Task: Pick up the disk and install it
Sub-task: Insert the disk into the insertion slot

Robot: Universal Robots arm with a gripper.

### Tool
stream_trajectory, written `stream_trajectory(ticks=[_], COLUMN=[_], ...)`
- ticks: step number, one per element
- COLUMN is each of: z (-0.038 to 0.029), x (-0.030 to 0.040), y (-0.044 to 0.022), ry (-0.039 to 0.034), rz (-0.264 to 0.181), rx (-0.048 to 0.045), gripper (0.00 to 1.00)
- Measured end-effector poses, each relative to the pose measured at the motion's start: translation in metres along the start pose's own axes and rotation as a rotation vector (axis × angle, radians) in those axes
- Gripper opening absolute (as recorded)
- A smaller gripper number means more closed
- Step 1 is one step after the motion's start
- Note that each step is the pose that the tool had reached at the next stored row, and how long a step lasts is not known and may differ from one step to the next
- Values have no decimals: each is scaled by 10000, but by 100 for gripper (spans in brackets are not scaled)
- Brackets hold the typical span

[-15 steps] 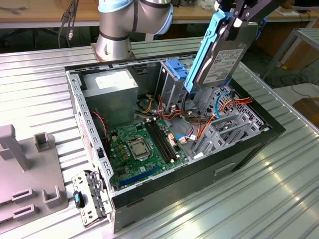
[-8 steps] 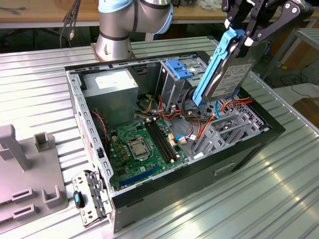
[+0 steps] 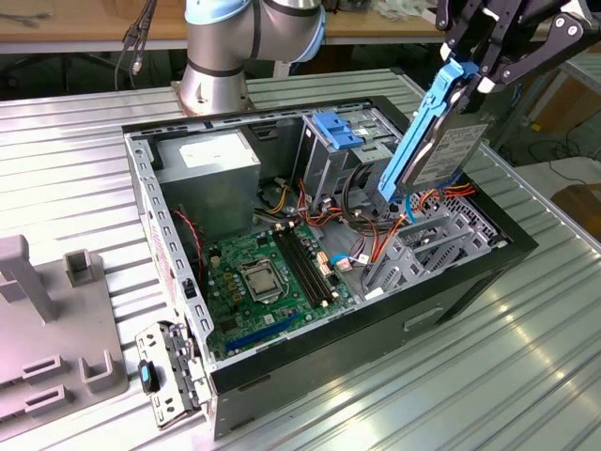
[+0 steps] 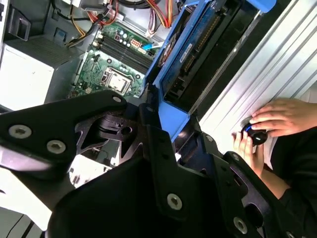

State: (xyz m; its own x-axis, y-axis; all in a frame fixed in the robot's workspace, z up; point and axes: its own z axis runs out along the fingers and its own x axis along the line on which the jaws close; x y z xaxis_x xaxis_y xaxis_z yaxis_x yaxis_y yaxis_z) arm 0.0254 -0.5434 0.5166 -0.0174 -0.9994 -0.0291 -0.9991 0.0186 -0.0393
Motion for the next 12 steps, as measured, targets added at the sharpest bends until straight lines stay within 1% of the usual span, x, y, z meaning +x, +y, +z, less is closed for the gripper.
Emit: stream_trajectory(ticks=[3, 5, 8, 10, 12], z=[32, 65, 105, 114, 128], x=[99, 144, 177, 187, 188], y=[-30, -60, -100, -120, -141], ry=[1, -1, 0, 1, 0], rz=[1, 1, 0, -2, -2], rx=[0, 1, 13, 62, 87], gripper=[37, 37, 37, 37, 37])
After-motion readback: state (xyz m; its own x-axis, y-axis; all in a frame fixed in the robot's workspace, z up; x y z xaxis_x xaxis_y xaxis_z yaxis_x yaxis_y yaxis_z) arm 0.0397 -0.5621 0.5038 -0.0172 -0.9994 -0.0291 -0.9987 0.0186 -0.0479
